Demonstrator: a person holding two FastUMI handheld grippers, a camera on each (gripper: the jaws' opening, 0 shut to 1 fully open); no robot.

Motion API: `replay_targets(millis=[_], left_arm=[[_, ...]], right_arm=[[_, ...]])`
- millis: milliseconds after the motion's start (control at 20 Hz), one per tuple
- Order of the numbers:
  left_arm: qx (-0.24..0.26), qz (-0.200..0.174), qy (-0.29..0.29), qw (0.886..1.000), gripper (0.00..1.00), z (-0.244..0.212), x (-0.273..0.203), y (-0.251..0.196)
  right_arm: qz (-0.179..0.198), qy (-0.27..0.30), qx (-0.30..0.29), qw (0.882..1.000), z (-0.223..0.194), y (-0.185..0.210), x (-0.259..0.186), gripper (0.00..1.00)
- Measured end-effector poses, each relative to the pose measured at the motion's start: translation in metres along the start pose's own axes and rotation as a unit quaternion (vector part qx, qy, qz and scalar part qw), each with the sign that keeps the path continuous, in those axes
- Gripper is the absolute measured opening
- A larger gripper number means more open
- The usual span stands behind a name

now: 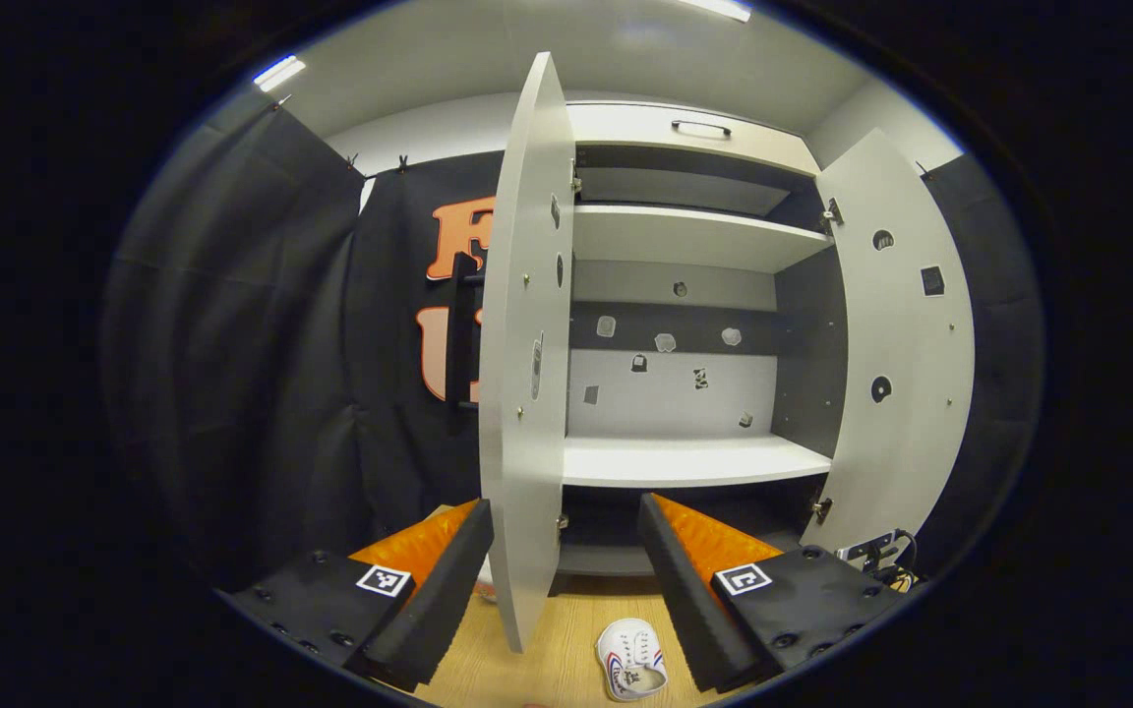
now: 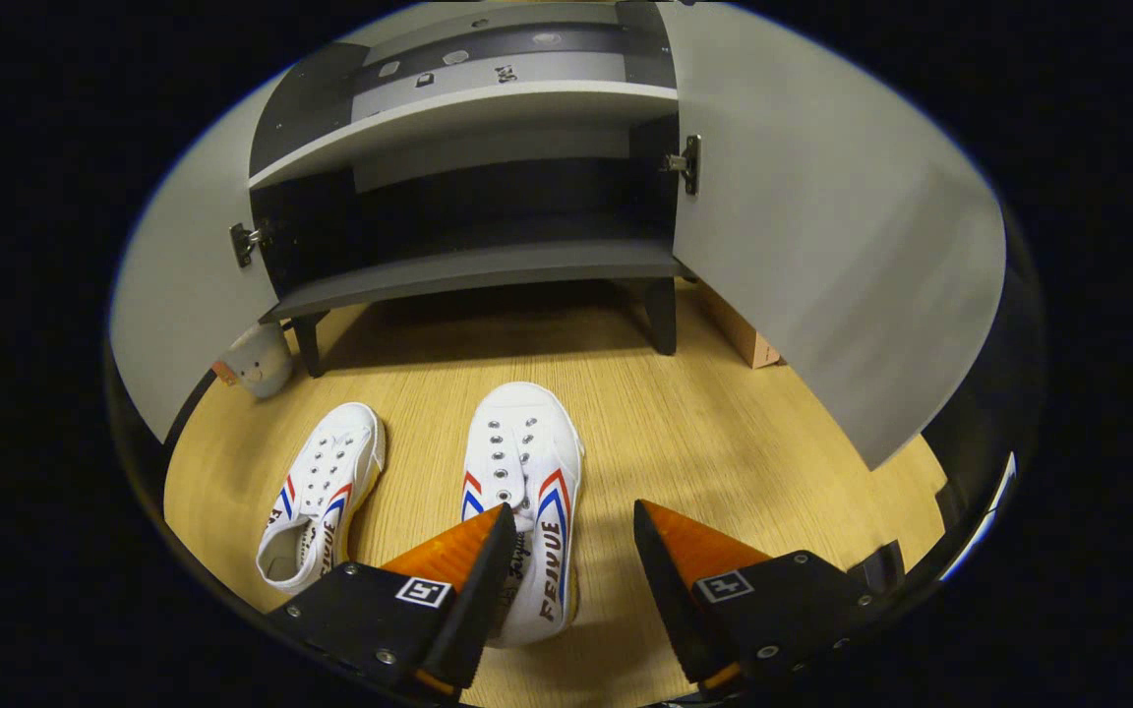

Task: Grab one shoe with the right hand and put it into the shoe cabinet, grab the other shoe with the left hand and put it into the shoe cabinet; then close the right door with the right hand and the left door with the left hand.

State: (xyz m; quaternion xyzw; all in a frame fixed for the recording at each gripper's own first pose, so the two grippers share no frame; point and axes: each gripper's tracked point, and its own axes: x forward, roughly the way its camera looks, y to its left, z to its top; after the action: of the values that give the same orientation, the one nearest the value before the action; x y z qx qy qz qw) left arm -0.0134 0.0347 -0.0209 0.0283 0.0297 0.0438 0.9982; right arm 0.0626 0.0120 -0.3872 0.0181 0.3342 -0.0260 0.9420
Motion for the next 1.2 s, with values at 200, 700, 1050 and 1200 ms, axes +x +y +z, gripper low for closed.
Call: replay_targets(millis=[200,700,1050,1200], left_arm=[[0.006,0.005,0.004,1.0,0.96,-0.003,0.0,0.003],[0.013,0.009,0.012,1.0,0.99,-0.011,-0.002,0.006],[0.007,0.0,0.01,1.0,0.96,-0.012,0.002,0.0],[0.005,-0.006,0.007,1.0,0.97,-0.014,0.004,-0.003]], right_arm=[[0.016,0.031,-0.001,0.999,-0.016,0.007,0.016,0.62],[0.006,0.053,0.023,0.998,-0.022,0.008,0.029,0.13],[-0.014,0.026,0.026,0.999,0.008,0.007,-0.003,0.02],[-0.002,0.009,0.039,0.999,0.038,0.012,-0.025,0.02]])
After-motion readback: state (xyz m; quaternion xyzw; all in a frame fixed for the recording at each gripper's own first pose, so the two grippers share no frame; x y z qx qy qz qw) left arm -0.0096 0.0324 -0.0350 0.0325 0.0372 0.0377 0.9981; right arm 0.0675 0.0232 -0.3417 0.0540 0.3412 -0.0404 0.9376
